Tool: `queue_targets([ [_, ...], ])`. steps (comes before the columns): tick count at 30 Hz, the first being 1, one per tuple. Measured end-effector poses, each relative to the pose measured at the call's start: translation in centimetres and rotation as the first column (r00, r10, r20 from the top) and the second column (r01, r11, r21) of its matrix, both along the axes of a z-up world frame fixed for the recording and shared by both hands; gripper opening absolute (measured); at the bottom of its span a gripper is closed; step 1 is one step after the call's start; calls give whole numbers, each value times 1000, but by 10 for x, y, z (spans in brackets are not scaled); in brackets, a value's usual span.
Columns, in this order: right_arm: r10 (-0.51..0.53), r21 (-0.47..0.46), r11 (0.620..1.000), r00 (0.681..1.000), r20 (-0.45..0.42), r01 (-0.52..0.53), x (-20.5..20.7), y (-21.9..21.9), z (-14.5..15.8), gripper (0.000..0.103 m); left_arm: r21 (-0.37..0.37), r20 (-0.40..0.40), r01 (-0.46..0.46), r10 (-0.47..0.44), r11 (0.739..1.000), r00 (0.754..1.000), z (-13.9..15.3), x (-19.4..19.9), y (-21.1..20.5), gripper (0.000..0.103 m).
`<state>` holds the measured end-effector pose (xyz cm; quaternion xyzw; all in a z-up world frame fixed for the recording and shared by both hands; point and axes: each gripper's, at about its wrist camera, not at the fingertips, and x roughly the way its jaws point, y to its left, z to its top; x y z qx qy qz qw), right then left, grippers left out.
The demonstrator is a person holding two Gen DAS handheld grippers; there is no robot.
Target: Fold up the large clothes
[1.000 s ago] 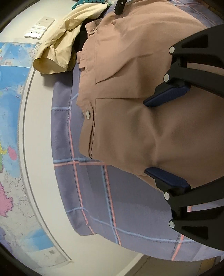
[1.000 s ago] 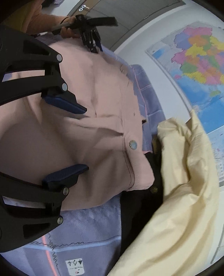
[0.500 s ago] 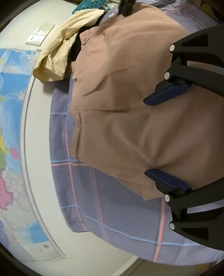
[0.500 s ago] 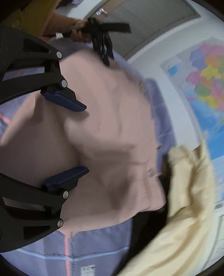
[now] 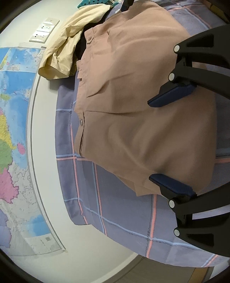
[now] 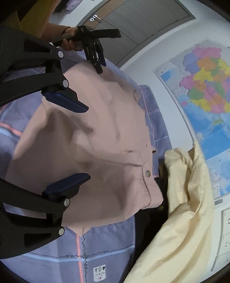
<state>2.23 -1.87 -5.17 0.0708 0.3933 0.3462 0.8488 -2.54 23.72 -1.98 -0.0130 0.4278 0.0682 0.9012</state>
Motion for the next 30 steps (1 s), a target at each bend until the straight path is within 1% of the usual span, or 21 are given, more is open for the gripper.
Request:
queue_targets([
  [3, 38, -5, 999, 999, 10, -38, -9, 8, 4, 71, 0, 8, 0, 0, 1000, 1000, 3, -6, -3, 75],
  [5, 70, -1, 998, 998, 3, -70, -12, 13, 2, 71, -13, 12, 4, -4, 1000, 1000, 3, -12, -6, 75],
  [7, 87, -17, 996, 996, 7, -87, -15, 19, 0, 71, -21, 17, 16, -15, 1000, 1000, 3, -16, -9, 76],
  [10, 88, -44, 995, 996, -23, -89, -12, 26, -12, 71, -3, 20, 20, -20, 1000, 1000, 1, -20, -14, 76],
  [12, 84, -49, 995, 996, -25, -85, -9, 28, -17, 71, 3, 24, 22, -22, 1000, 999, -1, -23, -16, 76],
  [18, 72, -51, 996, 997, -24, -73, -8, 30, -17, 71, 0, 25, 14, -14, 1000, 1000, -1, -27, -16, 76],
  [20, 68, -37, 997, 997, -29, -69, -10, 28, -15, 71, -17, 32, 10, -10, 1000, 999, 1, -31, -14, 76],
  [23, 71, -5, 997, 997, -25, -71, -15, 20, -7, 71, -75, 61, 13, -8, 997, 998, 10, -42, -8, 76],
  [26, 64, -6, 998, 998, -6, -64, -23, 12, 2, 72, -124, 70, 19, -10, 992, 997, 17, -54, -3, 76],
  [28, 58, 1, 998, 998, 1, -58, -28, 5, 5, 72, -124, 71, 17, -8, 992, 997, 17, -60, -1, 76],
  [30, 47, -4, 999, 999, 0, -47, -31, -1, 4, 75, -146, 50, 25, -18, 989, 999, 13, -63, 2, 76],
])
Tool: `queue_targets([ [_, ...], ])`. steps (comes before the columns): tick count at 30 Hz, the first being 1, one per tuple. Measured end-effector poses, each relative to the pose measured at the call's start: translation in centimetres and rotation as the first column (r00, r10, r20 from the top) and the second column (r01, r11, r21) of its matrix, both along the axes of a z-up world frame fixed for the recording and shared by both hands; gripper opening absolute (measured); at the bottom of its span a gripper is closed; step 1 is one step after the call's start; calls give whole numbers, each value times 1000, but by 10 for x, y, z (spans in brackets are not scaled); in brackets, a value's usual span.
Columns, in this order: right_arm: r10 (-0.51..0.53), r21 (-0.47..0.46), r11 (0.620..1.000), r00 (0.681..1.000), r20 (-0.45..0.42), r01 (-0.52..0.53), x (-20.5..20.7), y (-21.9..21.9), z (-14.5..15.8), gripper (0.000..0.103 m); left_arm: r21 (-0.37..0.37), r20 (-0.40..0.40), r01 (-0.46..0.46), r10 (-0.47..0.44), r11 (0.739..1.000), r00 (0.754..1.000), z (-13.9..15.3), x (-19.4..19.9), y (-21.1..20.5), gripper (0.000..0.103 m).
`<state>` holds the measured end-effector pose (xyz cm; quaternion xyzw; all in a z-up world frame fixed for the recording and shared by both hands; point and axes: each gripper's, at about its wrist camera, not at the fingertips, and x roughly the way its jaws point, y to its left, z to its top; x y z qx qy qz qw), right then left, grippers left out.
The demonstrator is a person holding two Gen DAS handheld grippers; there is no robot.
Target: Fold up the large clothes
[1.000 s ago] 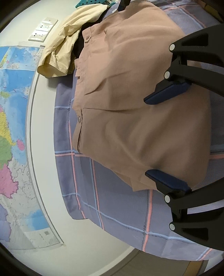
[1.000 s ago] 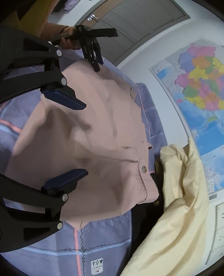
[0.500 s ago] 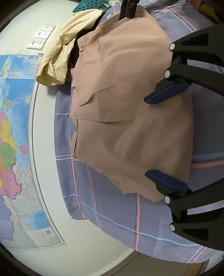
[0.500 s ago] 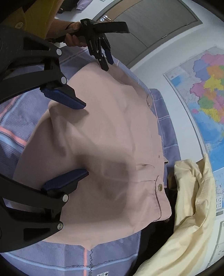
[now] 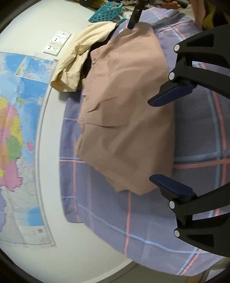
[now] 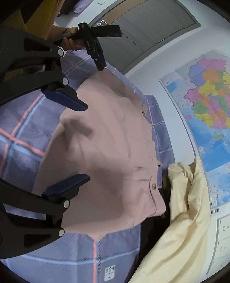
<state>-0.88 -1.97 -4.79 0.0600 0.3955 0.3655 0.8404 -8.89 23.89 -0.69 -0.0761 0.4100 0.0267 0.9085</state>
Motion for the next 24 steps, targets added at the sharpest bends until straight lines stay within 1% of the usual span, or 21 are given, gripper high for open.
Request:
queue_targets([
  [2, -21, -21, 1000, 1000, -14, 21, 1, -5, -7, 75, -12, -41, -33, 32, 999, 999, -12, 0, 7, 76],
  [4, -44, -28, 999, 997, -59, 42, 7, -10, -20, 74, -44, -92, -55, 50, 998, 995, -25, 3, 13, 76],
  [6, -51, 5, 999, 996, -79, 52, 9, -15, -24, 74, -99, -119, -69, 57, 993, 991, -33, 2, 18, 76],
  [9, -49, 31, 998, 996, -70, 51, 5, -21, -19, 74, -135, -111, -60, 45, 989, 993, -34, -4, 19, 76],
  [11, -50, 48, 997, 996, -68, 54, 1, -27, -15, 75, -204, -116, -35, 11, 978, 993, -35, -7, 19, 76],
  [15, -50, 86, 995, 995, -82, 57, -7, -39, -10, 76, -277, -104, 7, -38, 961, 994, -35, -7, 14, 76],
  [16, -48, 101, 993, 995, -91, 57, -10, -43, -10, 76, -305, -99, 19, -51, 952, 994, -36, -5, 12, 76],
  [17, -51, 111, 992, 994, -98, 62, -11, -46, -10, 76, -326, -95, 28, -62, 945, 994, -38, -2, 10, 79],
  [19, -50, 145, 987, 992, -117, 67, -16, -51, -10, 78, -349, -78, 44, -76, 936, 994, -39, 2, 7, 81],
  [21, -54, 171, 982, 988, -143, 78, -19, -57, -11, 78, -391, -63, 60, -92, 918, 994, -41, 11, 4, 83],
  [23, -60, 184, 979, 985, -162, 90, -24, -64, -13, 79, -427, -51, 70, -101, 902, 994, -42, 21, 3, 88],
  [24, -57, 197, 976, 982, -178, 92, -27, -68, -15, 79, -441, -48, 69, -101, 895, 994, -42, 25, 3, 88],
])
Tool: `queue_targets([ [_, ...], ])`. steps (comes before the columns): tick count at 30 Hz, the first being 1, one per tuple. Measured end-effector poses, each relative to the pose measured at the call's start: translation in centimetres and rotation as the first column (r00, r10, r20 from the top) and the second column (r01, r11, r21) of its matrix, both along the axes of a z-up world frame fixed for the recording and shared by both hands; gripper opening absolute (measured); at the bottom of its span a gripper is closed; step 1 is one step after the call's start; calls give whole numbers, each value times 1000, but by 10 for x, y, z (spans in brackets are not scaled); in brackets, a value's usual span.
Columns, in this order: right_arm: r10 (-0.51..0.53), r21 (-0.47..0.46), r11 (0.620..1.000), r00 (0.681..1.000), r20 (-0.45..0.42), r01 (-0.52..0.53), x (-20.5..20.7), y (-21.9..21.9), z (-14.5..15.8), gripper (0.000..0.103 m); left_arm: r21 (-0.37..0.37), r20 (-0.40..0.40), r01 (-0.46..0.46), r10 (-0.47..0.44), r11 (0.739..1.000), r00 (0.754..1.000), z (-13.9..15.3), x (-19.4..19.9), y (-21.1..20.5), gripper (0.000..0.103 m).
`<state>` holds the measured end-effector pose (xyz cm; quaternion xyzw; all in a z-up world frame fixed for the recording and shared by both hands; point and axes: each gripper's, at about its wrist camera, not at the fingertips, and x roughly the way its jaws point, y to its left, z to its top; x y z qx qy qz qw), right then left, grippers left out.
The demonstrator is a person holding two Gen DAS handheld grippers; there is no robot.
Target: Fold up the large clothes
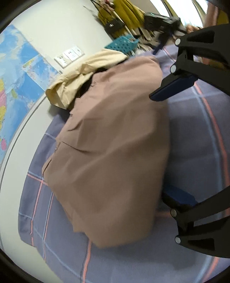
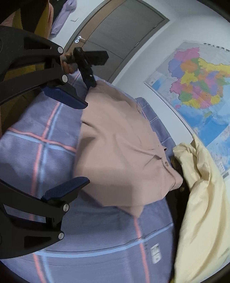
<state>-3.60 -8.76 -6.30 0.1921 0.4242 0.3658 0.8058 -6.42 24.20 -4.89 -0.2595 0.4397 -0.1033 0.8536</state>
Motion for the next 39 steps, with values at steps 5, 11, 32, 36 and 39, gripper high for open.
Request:
queue_targets([
  [5, -17, 27, 999, 996, -85, 19, -10, -13, -15, 81, -113, 19, -32, 34, 993, 999, -3, 21, 9, 88],
  [11, -75, 7, 997, 988, -132, 77, 5, -5, -32, 80, -79, 28, -59, 61, 995, 998, 0, 38, 6, 88],
  [32, -53, 10, 999, 997, -61, 53, 116, 79, -28, 93, 120, 31, -18, 14, 993, 999, 0, 77, -16, 87],
  [36, -22, -22, 1000, 996, -87, 20, 125, 88, -33, 47, 186, 32, -27, 21, 982, 999, 0, 81, -22, 81],
  [39, -12, 22, 1000, 994, -111, 15, 129, 84, -40, 47, 171, 37, -28, 21, 985, 999, -1, 85, -20, 86],
])
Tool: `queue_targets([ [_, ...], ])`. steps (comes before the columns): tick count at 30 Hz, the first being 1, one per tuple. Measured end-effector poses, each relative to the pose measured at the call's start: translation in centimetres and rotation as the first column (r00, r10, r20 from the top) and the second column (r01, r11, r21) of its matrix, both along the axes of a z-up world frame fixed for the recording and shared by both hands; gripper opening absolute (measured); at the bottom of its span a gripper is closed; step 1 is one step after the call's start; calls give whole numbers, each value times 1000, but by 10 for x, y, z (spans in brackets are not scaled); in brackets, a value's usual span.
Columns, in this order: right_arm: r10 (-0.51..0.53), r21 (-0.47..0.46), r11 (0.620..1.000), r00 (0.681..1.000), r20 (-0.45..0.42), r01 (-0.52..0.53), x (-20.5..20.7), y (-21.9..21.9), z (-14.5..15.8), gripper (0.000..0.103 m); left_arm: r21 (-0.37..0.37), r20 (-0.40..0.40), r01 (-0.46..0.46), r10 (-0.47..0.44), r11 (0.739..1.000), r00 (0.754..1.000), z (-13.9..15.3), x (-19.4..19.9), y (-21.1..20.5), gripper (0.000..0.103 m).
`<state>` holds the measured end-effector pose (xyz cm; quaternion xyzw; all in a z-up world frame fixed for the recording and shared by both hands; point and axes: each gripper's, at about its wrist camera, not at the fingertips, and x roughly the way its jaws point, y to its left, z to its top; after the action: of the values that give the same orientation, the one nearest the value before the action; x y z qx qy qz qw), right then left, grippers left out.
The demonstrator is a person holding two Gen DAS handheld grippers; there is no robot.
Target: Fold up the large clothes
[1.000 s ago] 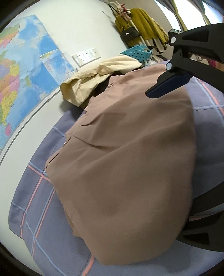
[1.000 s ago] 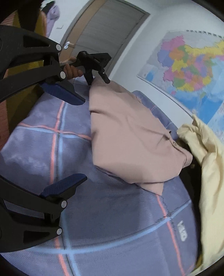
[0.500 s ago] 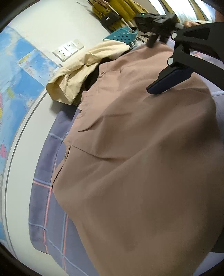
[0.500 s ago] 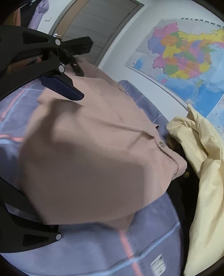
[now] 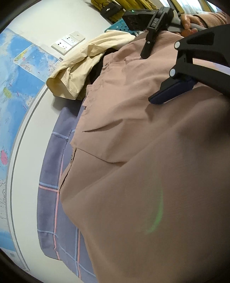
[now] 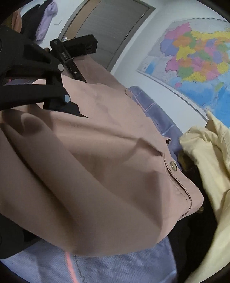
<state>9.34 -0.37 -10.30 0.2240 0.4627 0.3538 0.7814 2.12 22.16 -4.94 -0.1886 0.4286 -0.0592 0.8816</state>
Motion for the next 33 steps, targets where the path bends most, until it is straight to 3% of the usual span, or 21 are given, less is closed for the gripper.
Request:
queue_targets([
  [1, 2, 12, 1000, 1000, -4, -2, 1, 0, 0, 48, -5, 0, 7, -7, 1000, 1000, 0, 2, -1, 89],
  [3, 29, 36, 999, 1000, 1, -29, 2, 2, 2, 64, 10, -4, 5, -5, 1000, 1000, 0, 6, -3, 89],
  [5, 42, 27, 999, 999, 7, -42, 2, 8, 5, 70, 23, -11, -5, 5, 1000, 1000, 1, 10, -4, 88],
  [7, 46, -11, 999, 999, 21, -46, 2, 15, 5, 68, 36, -23, -48, 49, 998, 999, 2, 14, -5, 80],
  [9, 42, -58, 998, 999, 23, -40, 4, 22, 4, 38, 63, -35, -78, 80, 995, 996, 3, 17, -8, 66],
  [10, 43, -59, 997, 999, 9, -42, 6, 21, 2, 30, 78, -46, -91, 94, 993, 994, 3, 19, -8, 56],
  [11, 48, -38, 998, 999, -4, -48, 7, 21, 1, 25, 77, -55, -95, 99, 993, 994, 4, 21, -8, 45],
  [14, 61, -19, 998, 998, 14, -61, 6, 24, 11, 19, 59, -54, -87, 90, 994, 994, 11, 23, -5, 28],
  [18, 84, 23, 996, 995, 60, -86, 3, 31, 42, 15, 5, -39, -65, 65, 998, 997, 31, 26, 6, 24],
  [24, 157, 35, 986, 969, 189, -166, 13, 71, 110, 14, -4, 56, -80, 80, 997, 995, 80, 32, 44, 20],
  [28, 209, 40, 973, 945, 251, -226, 38, 116, 150, 14, 17, 121, -153, 150, 988, 981, 114, 35, 93, 18],
  [33, 257, 59, 955, 909, 329, -291, 77, 192, 191, 14, 53, 197, -293, 277, 955, 940, 155, 42, 167, 18],
])
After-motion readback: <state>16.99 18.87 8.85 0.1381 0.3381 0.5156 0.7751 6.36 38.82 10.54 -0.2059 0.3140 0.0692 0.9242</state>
